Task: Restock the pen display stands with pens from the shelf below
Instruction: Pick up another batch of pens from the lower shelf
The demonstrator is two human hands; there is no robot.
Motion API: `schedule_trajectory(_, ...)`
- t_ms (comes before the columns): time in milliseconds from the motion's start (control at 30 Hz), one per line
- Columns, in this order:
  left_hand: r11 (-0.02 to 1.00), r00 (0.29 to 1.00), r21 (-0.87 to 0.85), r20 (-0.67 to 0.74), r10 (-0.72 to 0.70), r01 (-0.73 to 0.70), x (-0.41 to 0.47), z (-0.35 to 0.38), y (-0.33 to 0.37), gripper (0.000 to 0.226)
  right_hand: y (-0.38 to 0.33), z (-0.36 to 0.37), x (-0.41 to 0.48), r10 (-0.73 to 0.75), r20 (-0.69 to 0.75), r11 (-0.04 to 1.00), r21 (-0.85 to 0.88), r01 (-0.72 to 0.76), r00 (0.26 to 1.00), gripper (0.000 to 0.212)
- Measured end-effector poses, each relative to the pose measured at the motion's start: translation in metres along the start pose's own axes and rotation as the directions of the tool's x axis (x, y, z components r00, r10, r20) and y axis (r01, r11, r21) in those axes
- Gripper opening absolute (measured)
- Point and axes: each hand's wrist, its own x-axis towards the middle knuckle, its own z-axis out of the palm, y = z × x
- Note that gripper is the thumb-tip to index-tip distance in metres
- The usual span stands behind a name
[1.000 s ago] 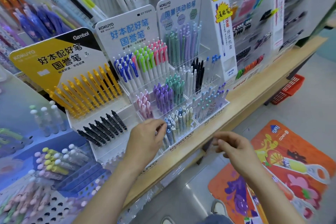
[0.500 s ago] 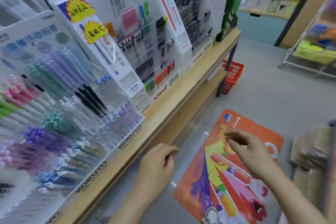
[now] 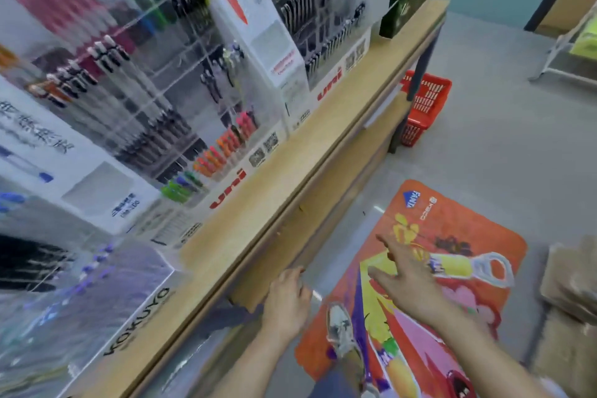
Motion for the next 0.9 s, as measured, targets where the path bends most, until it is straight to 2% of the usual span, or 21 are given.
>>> schedule_trajectory(100,0.998,0.999,0.044,-0.007,-0.054,0.054,0.064,0.030,-0.019,0.033,0.019,0.021,0.075,-0.044,0.095,0.997,-0.056,0.049,0.995,0.069)
schedule_trajectory(200,0.995,0.998,0.092,-0.053,-0.030,0.035,0.121,0.062,-0.038,0.037,0.042,0.044,0.152,-0.109,0.138,0.985,-0.120,0.126,0.984,0.071)
schedule_trajectory(300,0.987,0.973,0.159,-0.229,0.019,0.018,0.180,0.099,-0.064,0.035,0.069,0.072,0.227,-0.190,0.163,0.967,-0.137,0.213,0.968,0.072)
schedule_trajectory(433,0.956,0.907,0.272,-0.420,0.015,0.111,0.276,0.128,-0.100,0.053,0.102,0.111,0.337,-0.369,0.170,0.893,-0.208,0.399,0.914,0.080)
schedule_trajectory(600,0.913,0.738,0.324,-0.674,0.039,0.247,0.355,0.131,-0.128,0.045,0.102,0.145,0.439,-0.549,0.064,0.779,-0.320,0.538,0.833,0.086)
schedule_trajectory(667,0.904,0.692,0.272,-0.721,-0.035,0.329,0.373,0.124,-0.140,0.052,0.093,0.155,0.468,-0.587,0.026,0.763,-0.317,0.563,0.809,0.086)
schedule_trajectory(800,0.884,0.614,0.210,-0.783,-0.104,0.418,0.381,0.110,-0.161,0.068,0.071,0.175,0.516,-0.514,-0.001,0.817,-0.304,0.489,0.858,0.090)
schedule_trajectory(900,0.874,0.547,0.132,-0.820,-0.170,0.469,0.372,0.099,-0.180,0.056,0.051,0.189,0.535,-0.472,-0.010,0.818,-0.378,0.433,0.882,0.098)
